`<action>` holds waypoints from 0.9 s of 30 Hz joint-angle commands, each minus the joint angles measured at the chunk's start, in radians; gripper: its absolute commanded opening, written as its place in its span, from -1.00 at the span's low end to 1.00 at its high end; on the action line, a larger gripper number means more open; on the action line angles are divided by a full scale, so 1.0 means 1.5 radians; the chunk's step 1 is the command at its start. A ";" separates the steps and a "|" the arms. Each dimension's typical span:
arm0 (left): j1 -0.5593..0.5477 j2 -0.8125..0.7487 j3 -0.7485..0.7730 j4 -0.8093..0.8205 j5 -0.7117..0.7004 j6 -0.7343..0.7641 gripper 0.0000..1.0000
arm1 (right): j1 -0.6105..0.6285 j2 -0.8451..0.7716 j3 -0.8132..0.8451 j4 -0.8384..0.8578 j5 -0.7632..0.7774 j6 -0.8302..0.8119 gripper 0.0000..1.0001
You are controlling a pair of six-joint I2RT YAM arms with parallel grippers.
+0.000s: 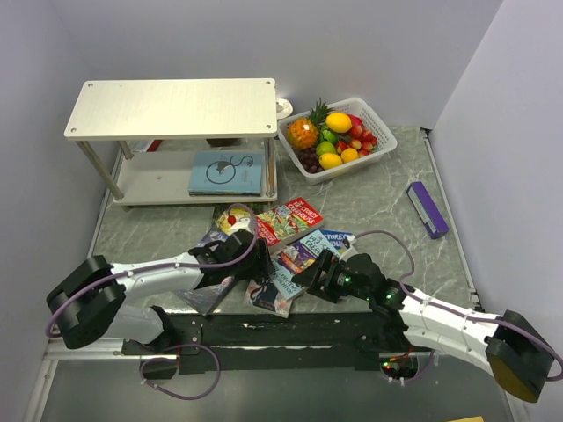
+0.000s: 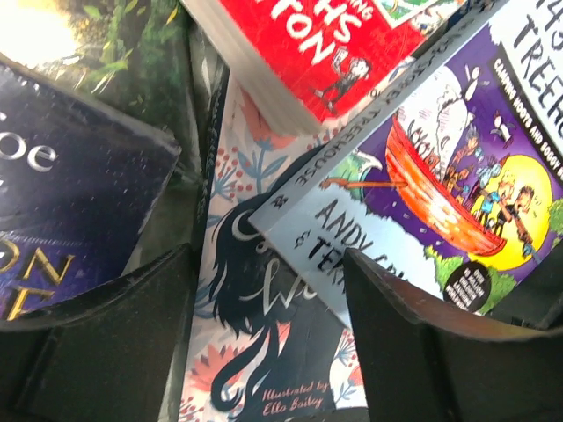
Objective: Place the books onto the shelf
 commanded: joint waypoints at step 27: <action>-0.143 -0.019 0.012 0.030 -0.053 -0.040 -0.04 | 0.010 -0.163 0.028 -0.261 0.159 -0.039 0.79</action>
